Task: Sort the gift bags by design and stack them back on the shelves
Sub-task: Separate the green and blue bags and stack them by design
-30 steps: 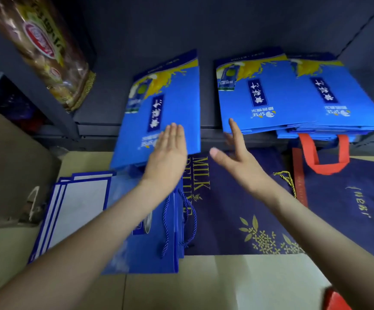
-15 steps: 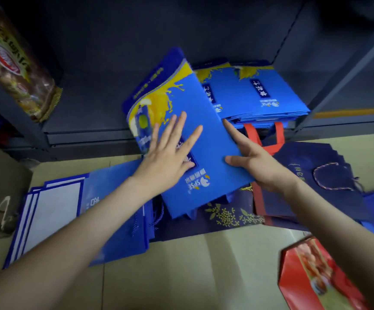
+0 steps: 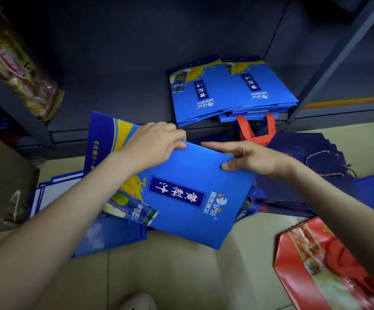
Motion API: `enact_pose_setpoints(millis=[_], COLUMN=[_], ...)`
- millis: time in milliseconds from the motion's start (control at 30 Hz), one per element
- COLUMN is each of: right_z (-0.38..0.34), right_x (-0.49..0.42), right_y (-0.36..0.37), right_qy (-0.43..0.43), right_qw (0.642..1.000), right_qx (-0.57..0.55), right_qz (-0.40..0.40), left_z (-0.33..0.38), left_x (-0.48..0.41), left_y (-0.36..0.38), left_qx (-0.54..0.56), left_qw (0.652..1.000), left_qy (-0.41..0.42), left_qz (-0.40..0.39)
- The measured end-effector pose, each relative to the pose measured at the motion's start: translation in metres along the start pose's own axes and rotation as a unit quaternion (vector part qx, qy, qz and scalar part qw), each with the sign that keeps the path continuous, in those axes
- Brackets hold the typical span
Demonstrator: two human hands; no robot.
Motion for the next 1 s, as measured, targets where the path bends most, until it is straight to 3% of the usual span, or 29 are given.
enact_pose_setpoints(millis=[33,67,133,167,267,333,433,500,533,600,633,700,800,1000], right_z=[-0.007,-0.012,-0.021,-0.023,-0.011,0.005,0.015,0.017,0.018,0.018,0.017,0.018,0.023,0.032], right_x=[-0.003,-0.008,-0.015,-0.017,-0.023,-0.030,-0.046,-0.057,-0.061,-0.071,-0.077,-0.089,-0.107,-0.114], right_y=[0.001,0.000,0.008,0.022,0.087,0.127,0.144,0.142,0.142,0.148,0.152,0.160,0.167,0.197], right_qy=[-0.026,-0.046,-0.116,-0.166,-0.241,-0.267,-0.275,-0.276,-0.273,-0.266,-0.259,-0.254,-0.240,-0.277], right_qw=[0.992,0.957,0.830,0.787,0.746,0.715,0.663,0.657,0.662,0.676,0.684,0.695,0.705,0.742], right_qx=[0.119,0.278,0.514,0.558,0.603,0.639,0.686,0.692,0.688,0.673,0.665,0.648,0.640,0.593], right_qz=[0.024,0.065,0.182,0.204,0.143,0.092,0.115,0.118,0.119,0.137,0.149,0.179,0.189,0.147], left_z=[-0.008,-0.017,-0.040,-0.054,-0.097,-0.116,-0.136,-0.146,-0.146,-0.128,-0.112,-0.076,-0.051,-0.068], left_x=[0.001,0.003,0.008,0.011,0.025,0.036,0.053,0.064,0.071,0.086,0.094,0.115,0.152,0.194], left_y=[-0.003,-0.007,-0.012,-0.013,-0.011,-0.008,-0.005,-0.001,0.001,0.014,0.022,0.039,0.063,0.093], left_qx=[0.000,-0.006,-0.016,-0.011,0.058,0.115,0.172,0.159,0.101,-0.023,-0.035,0.020,0.076,-0.084], left_qw=[0.999,0.998,0.989,0.982,0.950,0.936,0.916,0.908,0.916,0.933,0.944,0.954,0.934,0.947], left_qy=[-0.035,-0.070,-0.145,-0.189,-0.308,-0.334,-0.362,-0.387,-0.388,-0.346,-0.308,-0.254,-0.259,-0.240], left_qz=[-0.004,-0.003,0.001,-0.001,0.003,0.005,0.010,0.003,-0.022,-0.093,-0.114,-0.158,-0.233,-0.198])
Point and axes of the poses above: each hand's wrist, its own x-axis away from the middle knuckle, its own y-axis out of the palm, z = x × y, the point moved 4 cm from there along -x, towards the middle knuckle, and after that the axes turned 7 degrees about z, right-handed, at the moved point
